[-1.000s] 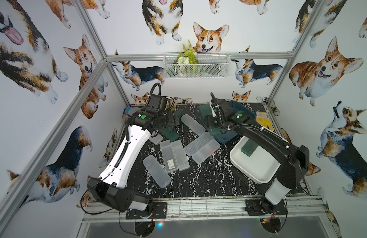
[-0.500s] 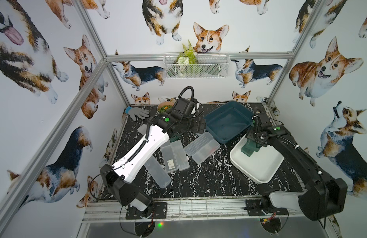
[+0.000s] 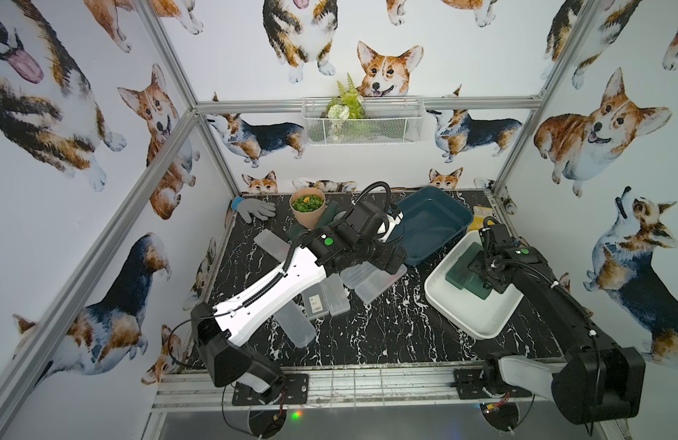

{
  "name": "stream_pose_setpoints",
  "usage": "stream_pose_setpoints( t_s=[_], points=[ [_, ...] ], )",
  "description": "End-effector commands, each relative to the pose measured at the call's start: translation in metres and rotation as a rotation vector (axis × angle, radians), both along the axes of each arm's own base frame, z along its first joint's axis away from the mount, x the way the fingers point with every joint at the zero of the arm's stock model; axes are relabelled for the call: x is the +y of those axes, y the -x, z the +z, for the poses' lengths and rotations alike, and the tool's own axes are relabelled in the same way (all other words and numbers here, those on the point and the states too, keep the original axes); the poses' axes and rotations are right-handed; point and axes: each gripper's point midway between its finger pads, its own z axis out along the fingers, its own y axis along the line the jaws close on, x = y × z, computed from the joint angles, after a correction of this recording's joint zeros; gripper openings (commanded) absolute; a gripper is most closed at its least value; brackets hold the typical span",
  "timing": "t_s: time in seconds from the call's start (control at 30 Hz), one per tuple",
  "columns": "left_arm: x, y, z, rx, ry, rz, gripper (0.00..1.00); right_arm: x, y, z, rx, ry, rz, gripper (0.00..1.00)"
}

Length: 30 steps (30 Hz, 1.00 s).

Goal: Place the pencil cases by color into the storage box
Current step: Place the pencil case at the storage box.

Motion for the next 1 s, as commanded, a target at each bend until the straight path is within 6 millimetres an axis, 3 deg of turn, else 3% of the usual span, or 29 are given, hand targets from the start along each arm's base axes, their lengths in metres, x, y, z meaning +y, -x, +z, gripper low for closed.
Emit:
stream_pose_setpoints(
  t_s=[0.0, 0.53, 0.97],
  points=[
    [-0.004, 0.002, 0.003, -0.022, 0.025, -0.019, 0.96, -0.001, -0.004, -0.005, -0.007, -0.026, -0.034, 0.54],
    [-0.007, 0.007, -0.002, -0.009, 0.034, -0.017, 0.96, -0.019, -0.01, -0.042, 0.052, -0.049, -0.062, 0.54],
    [-0.004, 0.006, -0.007, -0.016, 0.033, -0.005, 0.96, -0.038, -0.048, -0.065, 0.074, -0.012, 0.04, 0.56]
  ],
)
